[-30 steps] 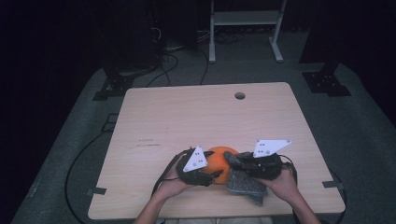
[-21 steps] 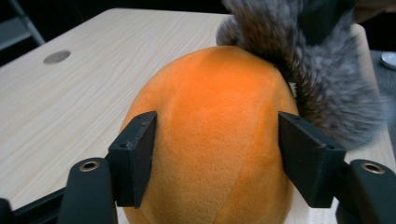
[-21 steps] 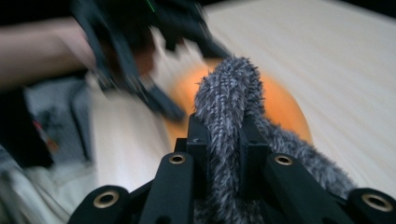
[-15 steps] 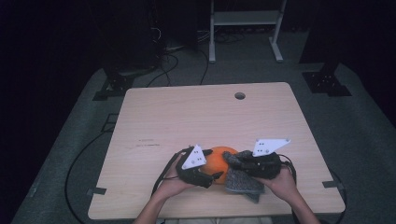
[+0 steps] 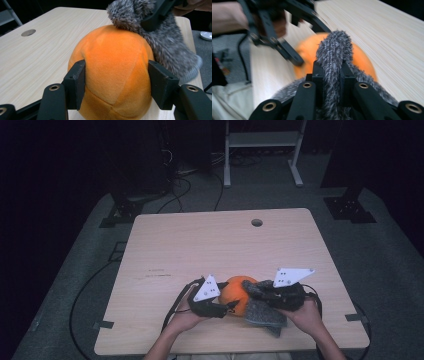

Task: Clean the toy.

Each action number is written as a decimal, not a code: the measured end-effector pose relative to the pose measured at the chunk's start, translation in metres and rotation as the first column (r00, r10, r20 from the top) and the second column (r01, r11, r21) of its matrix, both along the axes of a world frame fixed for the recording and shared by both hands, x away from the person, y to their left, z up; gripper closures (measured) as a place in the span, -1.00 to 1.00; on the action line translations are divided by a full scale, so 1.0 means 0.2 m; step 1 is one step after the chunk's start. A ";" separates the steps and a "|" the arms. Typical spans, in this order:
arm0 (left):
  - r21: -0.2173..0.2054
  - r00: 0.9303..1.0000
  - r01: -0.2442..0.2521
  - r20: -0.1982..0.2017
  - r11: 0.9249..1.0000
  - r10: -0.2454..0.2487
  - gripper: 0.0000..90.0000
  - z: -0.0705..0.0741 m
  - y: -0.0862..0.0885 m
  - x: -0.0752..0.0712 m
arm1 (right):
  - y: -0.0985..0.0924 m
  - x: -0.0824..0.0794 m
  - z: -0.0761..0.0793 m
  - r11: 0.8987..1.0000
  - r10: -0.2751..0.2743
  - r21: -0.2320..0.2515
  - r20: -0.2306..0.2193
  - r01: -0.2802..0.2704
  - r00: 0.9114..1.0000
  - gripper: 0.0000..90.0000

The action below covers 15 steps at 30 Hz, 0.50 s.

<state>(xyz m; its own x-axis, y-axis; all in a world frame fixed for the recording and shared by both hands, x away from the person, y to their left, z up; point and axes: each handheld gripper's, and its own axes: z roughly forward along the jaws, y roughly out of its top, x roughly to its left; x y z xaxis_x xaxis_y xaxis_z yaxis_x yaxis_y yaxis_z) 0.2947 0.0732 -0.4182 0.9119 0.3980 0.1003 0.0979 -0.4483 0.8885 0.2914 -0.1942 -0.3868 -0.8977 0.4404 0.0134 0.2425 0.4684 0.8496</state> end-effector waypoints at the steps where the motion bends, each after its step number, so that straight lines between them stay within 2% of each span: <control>1: -0.002 1.000 -0.001 -0.001 1.000 0.001 -0.17 0.00 0.00 0.00 | -0.02 0.00 0.00 1.000 -0.014 0.001 -0.016 0.014 1.000 0.74; 2: 0.007 1.000 -0.005 0.005 1.000 0.005 -0.17 0.01 -0.02 0.00 | -0.02 0.00 0.01 1.000 -0.015 0.003 -0.013 0.015 1.000 0.74; 5: 0.027 0.999 -0.001 0.037 1.000 0.000 -0.18 0.01 -0.05 -0.03 | 0.03 -0.05 0.06 0.999 0.034 0.030 0.017 -0.034 0.999 0.74; 7: 0.048 0.998 0.003 0.060 0.999 -0.006 -0.21 0.02 -0.06 -0.04 | 0.08 -0.06 0.06 0.999 0.049 -0.006 0.037 -0.049 0.998 0.74; 9: 0.022 0.999 -0.005 0.034 1.000 0.004 -0.34 0.01 -0.04 -0.02 | 0.08 -0.05 0.05 0.999 0.044 -0.025 0.030 -0.044 0.999 0.74; 11: -0.015 1.000 -0.022 -0.014 1.000 0.022 -0.50 0.00 -0.02 0.01 | 0.06 -0.04 0.04 0.999 0.029 -0.034 0.025 -0.028 0.999 0.74; 12: -0.028 0.999 -0.024 -0.022 0.999 0.024 -0.52 -0.01 -0.01 0.02 | 0.05 -0.04 0.04 0.999 0.021 -0.036 0.022 -0.020 1.000 0.74; 15: -0.017 1.000 -0.007 0.008 1.000 0.007 -0.34 -0.01 -0.02 0.00 | 0.05 -0.04 0.04 0.999 0.023 -0.037 0.021 -0.022 1.000 0.74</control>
<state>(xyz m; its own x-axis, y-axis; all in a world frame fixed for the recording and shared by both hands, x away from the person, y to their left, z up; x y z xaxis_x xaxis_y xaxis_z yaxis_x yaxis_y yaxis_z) 0.2942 0.0683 -0.4209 0.9081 0.4063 0.1010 0.0938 -0.4325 0.8967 0.2829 -0.1851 -0.3779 -0.9073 0.4198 -0.0220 0.2132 0.5046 0.8366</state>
